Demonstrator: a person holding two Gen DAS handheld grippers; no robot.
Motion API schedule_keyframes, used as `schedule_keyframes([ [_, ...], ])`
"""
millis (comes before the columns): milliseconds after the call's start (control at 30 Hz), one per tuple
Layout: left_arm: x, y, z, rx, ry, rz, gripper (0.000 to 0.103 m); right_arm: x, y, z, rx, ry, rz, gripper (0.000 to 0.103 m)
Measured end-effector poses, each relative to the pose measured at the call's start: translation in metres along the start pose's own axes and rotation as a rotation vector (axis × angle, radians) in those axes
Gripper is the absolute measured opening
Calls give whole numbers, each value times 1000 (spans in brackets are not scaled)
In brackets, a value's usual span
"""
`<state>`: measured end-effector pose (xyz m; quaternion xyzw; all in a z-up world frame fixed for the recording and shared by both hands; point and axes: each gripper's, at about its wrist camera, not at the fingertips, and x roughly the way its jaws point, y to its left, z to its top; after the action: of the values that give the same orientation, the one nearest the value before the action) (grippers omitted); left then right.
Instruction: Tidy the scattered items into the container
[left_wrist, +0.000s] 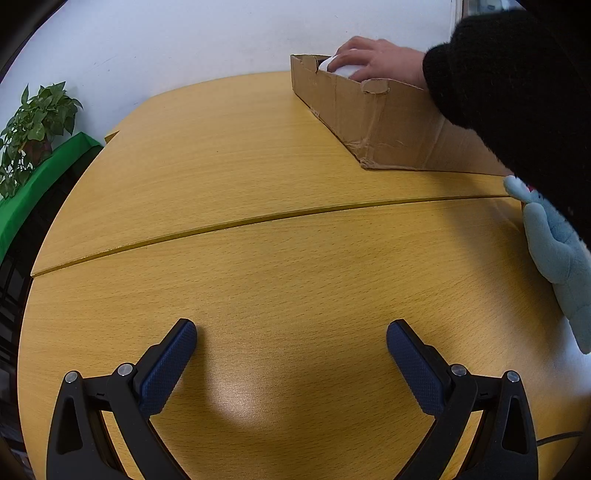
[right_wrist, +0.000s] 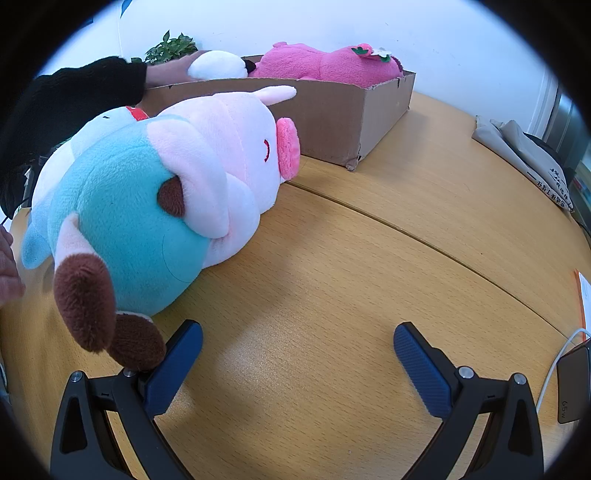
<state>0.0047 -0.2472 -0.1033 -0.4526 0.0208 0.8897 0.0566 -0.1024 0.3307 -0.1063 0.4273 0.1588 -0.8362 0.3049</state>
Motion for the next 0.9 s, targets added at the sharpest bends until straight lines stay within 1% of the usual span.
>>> schedule_keyframes([
  [900,3,-1,-1,0,0,0,103,-1,1,0,2,1,-2,103],
])
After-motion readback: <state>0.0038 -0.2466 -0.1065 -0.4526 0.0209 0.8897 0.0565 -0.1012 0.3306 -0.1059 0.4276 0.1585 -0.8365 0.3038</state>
